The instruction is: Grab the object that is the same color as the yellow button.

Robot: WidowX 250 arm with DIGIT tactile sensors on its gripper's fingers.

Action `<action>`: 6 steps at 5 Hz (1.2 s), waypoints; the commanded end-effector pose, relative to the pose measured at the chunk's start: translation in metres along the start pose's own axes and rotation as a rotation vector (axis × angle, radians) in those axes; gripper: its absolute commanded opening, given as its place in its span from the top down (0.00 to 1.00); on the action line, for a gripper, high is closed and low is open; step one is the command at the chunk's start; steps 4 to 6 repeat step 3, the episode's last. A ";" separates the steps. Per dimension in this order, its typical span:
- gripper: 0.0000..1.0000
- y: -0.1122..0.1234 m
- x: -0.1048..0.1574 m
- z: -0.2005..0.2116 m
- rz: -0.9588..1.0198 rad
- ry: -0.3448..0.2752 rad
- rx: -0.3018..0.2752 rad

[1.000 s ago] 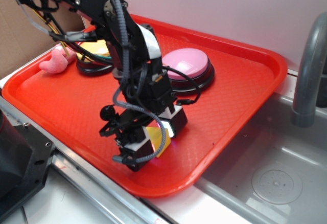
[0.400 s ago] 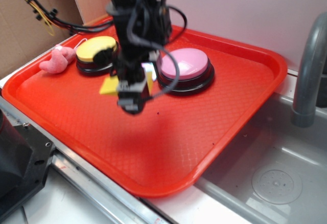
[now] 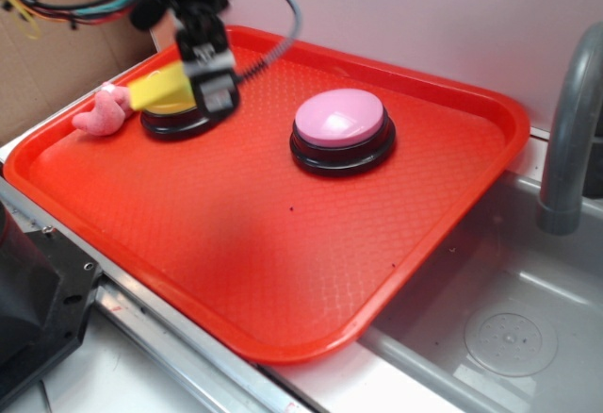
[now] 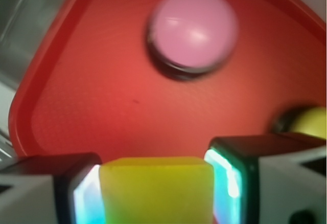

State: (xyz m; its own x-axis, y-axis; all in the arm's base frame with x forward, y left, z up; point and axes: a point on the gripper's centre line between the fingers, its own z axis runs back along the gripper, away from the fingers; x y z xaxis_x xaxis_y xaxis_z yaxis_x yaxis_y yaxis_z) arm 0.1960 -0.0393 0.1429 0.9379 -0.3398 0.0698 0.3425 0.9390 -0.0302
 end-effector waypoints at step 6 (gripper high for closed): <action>1.00 0.044 -0.041 0.025 0.556 -0.057 0.035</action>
